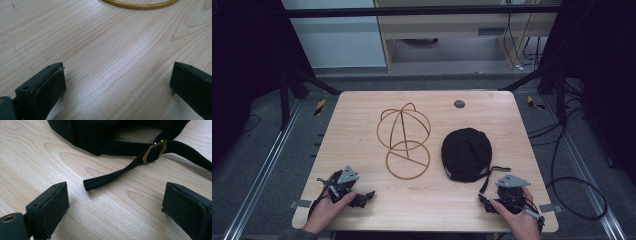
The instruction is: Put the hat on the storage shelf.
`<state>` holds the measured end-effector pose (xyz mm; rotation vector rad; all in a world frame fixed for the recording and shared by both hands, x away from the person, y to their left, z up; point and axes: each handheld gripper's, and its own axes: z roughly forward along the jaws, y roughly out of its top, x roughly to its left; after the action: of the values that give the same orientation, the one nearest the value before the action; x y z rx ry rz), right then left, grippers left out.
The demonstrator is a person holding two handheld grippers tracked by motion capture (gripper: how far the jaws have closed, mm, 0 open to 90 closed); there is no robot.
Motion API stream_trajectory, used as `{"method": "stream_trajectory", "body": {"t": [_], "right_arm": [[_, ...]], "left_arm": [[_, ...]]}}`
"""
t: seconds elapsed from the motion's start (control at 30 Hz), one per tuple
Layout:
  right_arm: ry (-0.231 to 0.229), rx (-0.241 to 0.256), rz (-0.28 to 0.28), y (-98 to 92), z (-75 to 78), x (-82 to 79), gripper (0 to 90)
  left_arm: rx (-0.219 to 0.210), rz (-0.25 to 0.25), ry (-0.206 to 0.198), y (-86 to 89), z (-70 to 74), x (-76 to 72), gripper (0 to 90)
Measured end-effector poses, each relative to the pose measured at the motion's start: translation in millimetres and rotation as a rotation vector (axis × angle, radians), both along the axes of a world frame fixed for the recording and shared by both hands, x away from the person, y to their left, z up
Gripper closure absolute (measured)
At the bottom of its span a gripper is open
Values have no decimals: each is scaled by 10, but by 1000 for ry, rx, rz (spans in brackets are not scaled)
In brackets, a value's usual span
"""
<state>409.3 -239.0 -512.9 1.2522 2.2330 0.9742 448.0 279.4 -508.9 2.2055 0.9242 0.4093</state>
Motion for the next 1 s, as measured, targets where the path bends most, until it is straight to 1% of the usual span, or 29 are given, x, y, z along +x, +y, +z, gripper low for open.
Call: {"method": "stream_trajectory", "body": {"t": [0.2, 0.37, 0.43, 0.47, 0.5, 0.53, 0.57, 0.6, 0.67, 0.7, 0.73, 0.77, 0.83, 0.87, 0.9, 1.0], "right_arm": [[1, 1, -6, 6, 1, 0, 67], [5, 1, -33, 35, 1, 0, 59], [7, 6, -32, 42, 2, 2, 58], [15, -7, -35, 46, 23, 11, 105], [15, -7, -35, 46, 23, 11, 105], [27, -18, -38, 56, 57, 12, 124], [44, -57, -55, 103, 172, 26, 112], [44, -57, -55, 103, 172, 26, 112], [44, -64, -26, 167, 324, 62, 109], [60, -111, 2, 244, 485, 130, 109], [59, -145, 19, 282, 557, 176, 110], [59, -145, 19, 282, 557, 176, 110], [70, -180, 57, 346, 682, 275, 118], [78, -206, 87, 393, 776, 370, 129], [78, -206, 87, 393, 776, 370, 129], [97, -244, 118, 427, 880, 516, 129]], "left_arm": [[0, 0, 0, 0, 0, 0, 0], [0, 1, 0, 0, 0, 0, 0], [-1, 2, 0, -1, 0, -1, 0], [-1, 4, 0, -1, 0, -5, 0], [-1, 4, 0, -1, 0, -5, 0], [1, 6, 0, -1, 0, -7, 0], [0, 8, 0, -1, 0, -9, 0], [0, 8, 0, -1, 0, -9, 0], [0, 7, 0, -1, 0, -9, 0], [0, 8, 0, -1, 0, -9, 0], [0, 8, 1, -1, 0, -11, 0], [0, 8, 1, -1, 0, -11, 0], [-1, 9, 1, -1, 0, -11, 0], [1, 7, 0, 0, 1, -10, 0], [1, 7, 0, 0, 1, -10, 0], [1, 7, -1, 0, 1, -9, 0]]}}
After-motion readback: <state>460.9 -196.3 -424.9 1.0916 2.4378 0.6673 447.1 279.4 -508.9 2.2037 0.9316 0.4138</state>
